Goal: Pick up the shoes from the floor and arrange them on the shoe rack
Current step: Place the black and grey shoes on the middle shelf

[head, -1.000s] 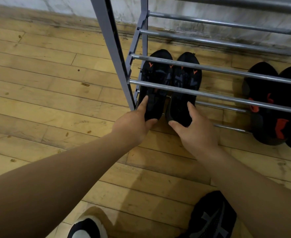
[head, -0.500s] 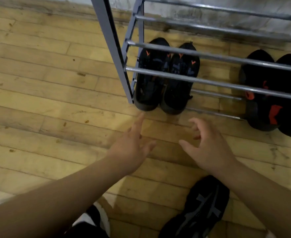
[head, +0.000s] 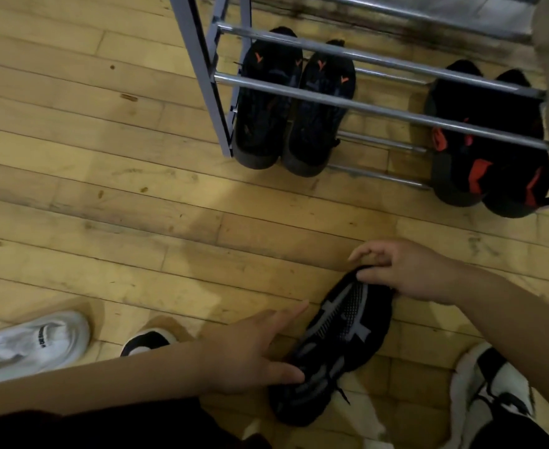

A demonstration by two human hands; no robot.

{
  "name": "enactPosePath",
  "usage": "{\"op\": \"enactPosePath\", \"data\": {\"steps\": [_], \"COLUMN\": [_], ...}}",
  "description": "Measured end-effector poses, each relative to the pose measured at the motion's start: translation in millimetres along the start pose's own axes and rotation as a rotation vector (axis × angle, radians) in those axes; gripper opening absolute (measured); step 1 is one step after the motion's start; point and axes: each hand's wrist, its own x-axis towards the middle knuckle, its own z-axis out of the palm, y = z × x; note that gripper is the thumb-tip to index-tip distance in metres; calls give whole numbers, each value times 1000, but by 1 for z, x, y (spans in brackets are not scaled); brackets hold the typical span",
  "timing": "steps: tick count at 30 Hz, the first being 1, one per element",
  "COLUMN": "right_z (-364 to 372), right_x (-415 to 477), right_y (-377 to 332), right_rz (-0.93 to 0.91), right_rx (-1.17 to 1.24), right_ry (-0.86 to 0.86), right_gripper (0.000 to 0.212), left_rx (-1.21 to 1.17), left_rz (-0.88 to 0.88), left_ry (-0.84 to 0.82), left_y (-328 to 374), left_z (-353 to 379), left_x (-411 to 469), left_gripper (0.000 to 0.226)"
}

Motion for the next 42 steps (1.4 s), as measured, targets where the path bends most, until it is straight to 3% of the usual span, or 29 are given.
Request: {"op": "enactPosePath", "data": {"steps": [4, 7, 11, 14, 17, 20, 24, 27, 30, 34, 38, 42], "right_z": [-5, -1, -11, -40, -82, -114, -132, -124, -98, -58, -23, 6], "right_x": [-2, -4, -36, -85, -147, -214, -294, -341, -369, -375, -355, -304], "right_y": [-35, -60, -85, -97, -96, -81, -16, 59, 139, 237, 302, 338], "right_rz": [-30, -25, -83, -159, -202, -245, -321, -352, -305, -200, -72, 205], "right_rx": [442, 604, 547, 371, 233, 244, 504, 785, 1049, 1375, 1469, 1123], "right_ry": [153, 223, 139, 57, 117, 253, 544, 768, 925, 1124, 1081, 920], "right_gripper": [12, 14, 22, 32, 37, 42, 48, 48, 43, 28, 32, 40], "left_rx": [-65, 11, 220, 291, 428, 613, 737, 1020, 1088, 1229, 1194, 1114], "left_rz": [33, 3, -17, 9, 51, 115, 199, 315, 363, 378, 254, 226], "left_ry": [269, 440, 515, 476, 457, 508, 484, 555, 436, 330, 282, 304], "left_y": [-1, -2, 5, 40, 114, 207, 328, 415, 477, 514, 508, 501], "left_z": [-17, -50, -86, -109, -134, -137, -102, -51, 13, 100, 123, 121], "left_x": [-11, -26, -58, -84, -105, -123, -124, -106, -72, -4, 34, 40], "left_gripper": [113, 114, 104, 95, 94, 99, 81, 77, 55, 65, 58, 58]}}
